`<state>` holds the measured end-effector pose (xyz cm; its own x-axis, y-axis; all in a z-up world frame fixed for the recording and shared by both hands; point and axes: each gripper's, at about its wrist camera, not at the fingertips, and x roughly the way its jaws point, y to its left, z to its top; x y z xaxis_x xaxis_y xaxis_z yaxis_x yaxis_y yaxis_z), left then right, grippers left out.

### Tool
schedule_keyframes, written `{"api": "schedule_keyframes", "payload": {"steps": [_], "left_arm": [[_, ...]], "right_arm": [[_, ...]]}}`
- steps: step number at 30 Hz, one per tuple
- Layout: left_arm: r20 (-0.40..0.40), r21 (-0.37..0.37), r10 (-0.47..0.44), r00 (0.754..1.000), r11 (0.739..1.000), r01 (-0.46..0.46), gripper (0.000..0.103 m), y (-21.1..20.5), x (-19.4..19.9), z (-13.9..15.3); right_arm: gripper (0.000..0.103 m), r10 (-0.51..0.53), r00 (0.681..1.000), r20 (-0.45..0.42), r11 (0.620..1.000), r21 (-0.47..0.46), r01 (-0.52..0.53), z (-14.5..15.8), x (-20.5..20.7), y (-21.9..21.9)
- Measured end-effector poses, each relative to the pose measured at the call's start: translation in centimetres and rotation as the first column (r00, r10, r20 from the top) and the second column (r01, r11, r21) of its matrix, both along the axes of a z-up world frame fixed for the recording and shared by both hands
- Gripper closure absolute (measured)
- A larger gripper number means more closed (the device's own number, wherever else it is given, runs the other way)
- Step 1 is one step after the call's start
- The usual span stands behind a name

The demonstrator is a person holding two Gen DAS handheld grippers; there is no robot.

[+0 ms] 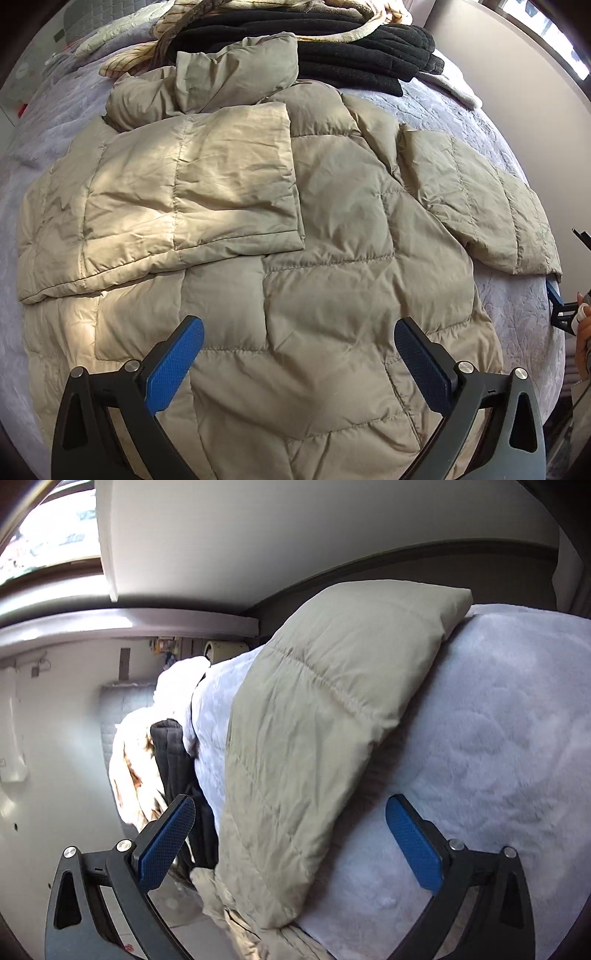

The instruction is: Fold large clothes

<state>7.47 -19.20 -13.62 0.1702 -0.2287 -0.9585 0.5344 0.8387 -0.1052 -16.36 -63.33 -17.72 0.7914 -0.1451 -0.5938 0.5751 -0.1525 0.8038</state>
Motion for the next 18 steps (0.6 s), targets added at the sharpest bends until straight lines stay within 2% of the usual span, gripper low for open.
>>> {"api": "schedule_keyframes", "payload": {"steps": [3, 4, 5, 6, 8, 10, 14, 18], "left_arm": [[0.016, 0.019, 0.0, 1.0, 1.0, 0.0, 0.0, -0.5, 0.1, 0.1], [0.017, 0.02, 0.0, 1.0, 1.0, -0.001, 0.0, -0.5, 0.2, 0.1], [0.018, 0.024, 0.003, 1.0, 1.0, -0.004, 0.0, -0.5, 0.2, 0.0], [0.018, 0.032, 0.006, 1.0, 0.999, -0.007, 0.0, -0.5, 0.3, 0.0], [0.022, 0.058, -0.001, 1.0, 0.998, 0.0, 0.0, -0.6, 0.4, -0.2], [0.041, 0.083, 0.001, 0.999, 0.997, -0.005, 0.0, -0.5, 0.4, -0.3], [0.06, 0.116, 0.023, 0.998, 0.993, -0.029, 0.0, 0.2, 1.0, -0.5], [0.074, 0.127, 0.03, 0.997, 0.991, -0.039, 0.0, 1.1, 1.6, -0.4]], "right_arm": [[0.003, -0.019, 1.0, 0.012, 1.0, 0.005, 0.019, -0.4, 1.0, -1.4], [0.006, -0.019, 1.0, 0.02, 1.0, 0.01, 0.018, -0.4, 1.3, -1.7], [0.021, -0.01, 1.0, 0.026, 1.0, 0.018, 0.01, -0.5, 1.9, -1.9], [0.031, 0.0, 1.0, 0.016, 0.999, 0.035, -0.001, -0.6, 2.5, -2.2], [0.07, 0.014, 1.0, 0.028, 0.998, 0.061, -0.015, -1.1, 3.2, -2.3], [0.088, 0.026, 0.998, 0.052, 0.998, 0.056, -0.029, -1.0, 4.0, -2.2], [0.092, 0.085, 0.99, 0.116, 0.996, -0.002, -0.085, 0.6, 5.8, -1.3], [0.092, 0.22, 0.966, 0.135, 0.971, -0.12, -0.205, 4.3, 9.0, 0.8]]}}
